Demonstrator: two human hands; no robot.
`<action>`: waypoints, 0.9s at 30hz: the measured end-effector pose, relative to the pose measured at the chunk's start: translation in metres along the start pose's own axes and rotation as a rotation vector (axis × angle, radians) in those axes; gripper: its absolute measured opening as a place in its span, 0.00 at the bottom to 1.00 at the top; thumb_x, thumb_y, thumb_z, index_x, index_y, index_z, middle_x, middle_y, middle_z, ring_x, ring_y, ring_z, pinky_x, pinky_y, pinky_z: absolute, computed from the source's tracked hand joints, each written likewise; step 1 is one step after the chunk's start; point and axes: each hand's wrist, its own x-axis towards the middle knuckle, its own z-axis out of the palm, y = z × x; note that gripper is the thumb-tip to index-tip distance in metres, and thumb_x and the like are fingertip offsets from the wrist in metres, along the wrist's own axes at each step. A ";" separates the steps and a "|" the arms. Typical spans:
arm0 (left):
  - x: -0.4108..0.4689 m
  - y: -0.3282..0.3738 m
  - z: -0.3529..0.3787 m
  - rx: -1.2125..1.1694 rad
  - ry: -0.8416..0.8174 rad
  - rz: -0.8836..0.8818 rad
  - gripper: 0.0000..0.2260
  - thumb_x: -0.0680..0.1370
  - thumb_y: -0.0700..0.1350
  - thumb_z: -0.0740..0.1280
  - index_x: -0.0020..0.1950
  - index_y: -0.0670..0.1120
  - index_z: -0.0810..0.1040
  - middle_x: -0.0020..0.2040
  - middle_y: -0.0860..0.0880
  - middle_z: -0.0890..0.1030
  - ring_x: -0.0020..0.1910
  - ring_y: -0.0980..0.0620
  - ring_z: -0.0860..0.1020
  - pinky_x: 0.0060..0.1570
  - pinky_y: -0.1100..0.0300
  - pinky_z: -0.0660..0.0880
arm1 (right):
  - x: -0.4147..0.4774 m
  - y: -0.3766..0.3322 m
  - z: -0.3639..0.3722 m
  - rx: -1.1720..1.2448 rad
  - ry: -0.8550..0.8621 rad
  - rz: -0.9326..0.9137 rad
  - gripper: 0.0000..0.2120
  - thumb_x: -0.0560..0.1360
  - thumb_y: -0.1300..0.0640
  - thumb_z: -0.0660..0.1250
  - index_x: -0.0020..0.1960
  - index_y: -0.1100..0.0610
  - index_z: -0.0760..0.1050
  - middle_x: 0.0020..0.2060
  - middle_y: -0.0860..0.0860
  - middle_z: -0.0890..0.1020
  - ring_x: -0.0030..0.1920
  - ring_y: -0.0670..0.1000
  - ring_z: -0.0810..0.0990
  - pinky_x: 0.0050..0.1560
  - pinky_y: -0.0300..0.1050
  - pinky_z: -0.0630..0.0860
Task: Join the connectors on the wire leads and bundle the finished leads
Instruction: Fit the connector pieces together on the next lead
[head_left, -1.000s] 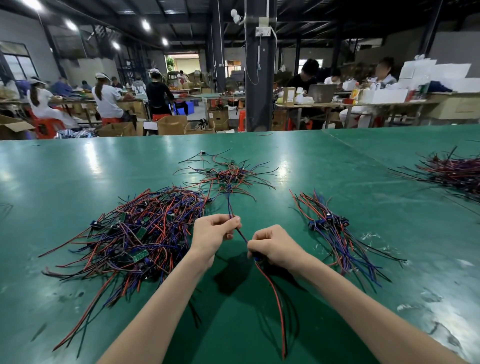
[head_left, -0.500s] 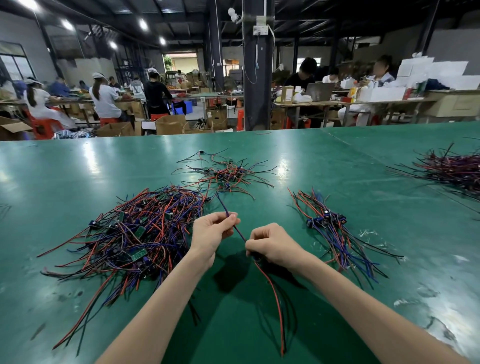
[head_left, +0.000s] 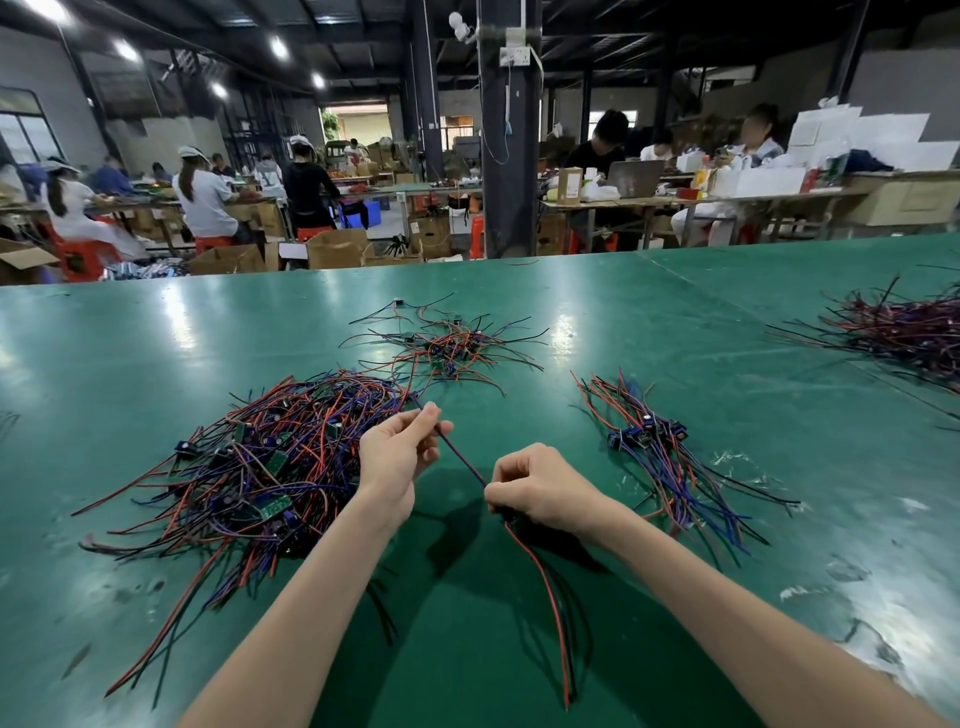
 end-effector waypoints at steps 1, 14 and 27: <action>0.000 0.002 0.000 -0.031 -0.002 -0.015 0.05 0.76 0.41 0.69 0.41 0.41 0.79 0.31 0.47 0.83 0.25 0.59 0.74 0.26 0.68 0.73 | 0.000 0.000 0.000 -0.004 0.003 -0.002 0.11 0.69 0.61 0.68 0.28 0.54 0.76 0.24 0.48 0.77 0.26 0.43 0.72 0.31 0.35 0.69; -0.004 0.019 0.003 -0.316 -0.181 -0.281 0.09 0.79 0.44 0.64 0.41 0.41 0.75 0.32 0.48 0.81 0.22 0.59 0.72 0.22 0.70 0.70 | 0.003 0.001 -0.004 0.164 0.040 0.072 0.12 0.70 0.65 0.67 0.28 0.57 0.77 0.21 0.47 0.77 0.22 0.42 0.73 0.25 0.31 0.67; 0.001 0.005 -0.004 0.158 0.085 0.212 0.08 0.77 0.43 0.67 0.40 0.45 0.83 0.29 0.56 0.78 0.28 0.61 0.70 0.31 0.70 0.70 | 0.002 0.003 -0.004 0.212 0.018 0.044 0.11 0.70 0.66 0.67 0.30 0.60 0.77 0.21 0.48 0.76 0.22 0.42 0.72 0.25 0.29 0.66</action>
